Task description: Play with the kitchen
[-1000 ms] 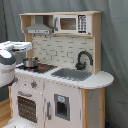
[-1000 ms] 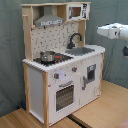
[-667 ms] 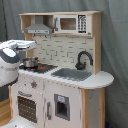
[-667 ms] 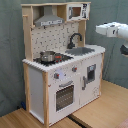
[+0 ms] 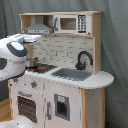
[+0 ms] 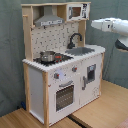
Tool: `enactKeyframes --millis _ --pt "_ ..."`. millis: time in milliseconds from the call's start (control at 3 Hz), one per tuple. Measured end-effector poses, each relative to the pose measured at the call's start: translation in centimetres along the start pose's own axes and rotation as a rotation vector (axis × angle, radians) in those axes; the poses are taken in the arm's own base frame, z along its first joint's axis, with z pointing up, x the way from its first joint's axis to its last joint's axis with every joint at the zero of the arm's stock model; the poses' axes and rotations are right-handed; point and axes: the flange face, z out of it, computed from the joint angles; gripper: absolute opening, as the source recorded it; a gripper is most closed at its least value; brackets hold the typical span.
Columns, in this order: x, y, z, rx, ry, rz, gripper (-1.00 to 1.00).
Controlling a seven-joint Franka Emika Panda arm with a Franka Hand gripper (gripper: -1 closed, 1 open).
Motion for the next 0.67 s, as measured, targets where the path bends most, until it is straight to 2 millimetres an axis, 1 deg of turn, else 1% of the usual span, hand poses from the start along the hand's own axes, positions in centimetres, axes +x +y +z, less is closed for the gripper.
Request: enactKeyframes --millis 667 --pt "-4.0 -1.2 5.3 0.03 -0.015 -0.004 1.0"
